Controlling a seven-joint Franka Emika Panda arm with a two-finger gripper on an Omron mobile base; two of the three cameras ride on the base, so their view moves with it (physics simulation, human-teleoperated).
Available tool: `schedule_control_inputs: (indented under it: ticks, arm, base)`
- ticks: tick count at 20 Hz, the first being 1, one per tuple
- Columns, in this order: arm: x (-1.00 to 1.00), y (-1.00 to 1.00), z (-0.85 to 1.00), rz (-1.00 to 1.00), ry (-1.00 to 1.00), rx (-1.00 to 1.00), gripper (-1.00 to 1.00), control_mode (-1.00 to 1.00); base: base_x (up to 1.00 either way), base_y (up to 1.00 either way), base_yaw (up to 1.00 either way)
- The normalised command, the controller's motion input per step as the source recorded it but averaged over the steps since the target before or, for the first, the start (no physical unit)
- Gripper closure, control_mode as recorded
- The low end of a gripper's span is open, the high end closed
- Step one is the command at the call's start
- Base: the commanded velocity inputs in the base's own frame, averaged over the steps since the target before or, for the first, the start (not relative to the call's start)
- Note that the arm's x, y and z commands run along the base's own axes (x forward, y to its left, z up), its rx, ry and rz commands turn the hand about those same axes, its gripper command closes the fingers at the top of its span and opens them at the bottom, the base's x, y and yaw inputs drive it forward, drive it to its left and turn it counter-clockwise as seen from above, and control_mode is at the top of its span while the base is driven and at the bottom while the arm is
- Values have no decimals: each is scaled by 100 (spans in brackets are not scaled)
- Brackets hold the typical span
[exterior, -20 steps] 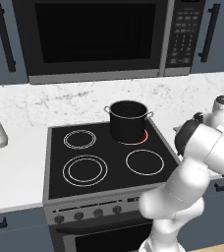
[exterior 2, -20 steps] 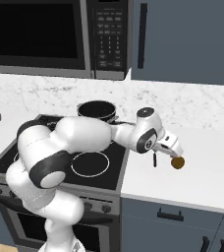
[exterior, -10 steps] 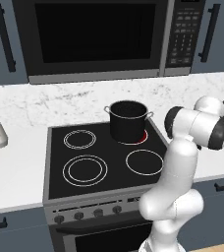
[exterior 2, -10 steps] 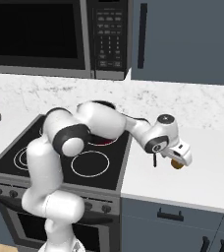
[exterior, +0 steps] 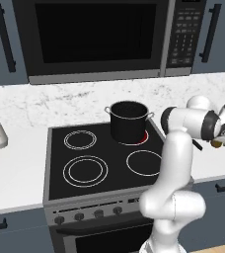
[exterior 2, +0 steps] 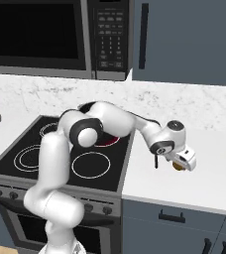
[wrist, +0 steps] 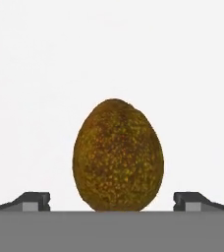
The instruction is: Put the avocado and avocado in the pot. Retrieve the spatula and lightly stir the vegetables in the pot.
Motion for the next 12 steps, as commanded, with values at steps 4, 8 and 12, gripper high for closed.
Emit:
schedule_control_inputs:
  ticks: [4,8,12]
  arm:
    - [14,-5,-20,0,0,3,-100,-100]
    - [4,6,0,0,0,0,100,-100]
    - [1,9,2,0,0,0,100,-100]
  base:
    - [0,0,0]
    - [0,0,0]
    - [0,0,0]
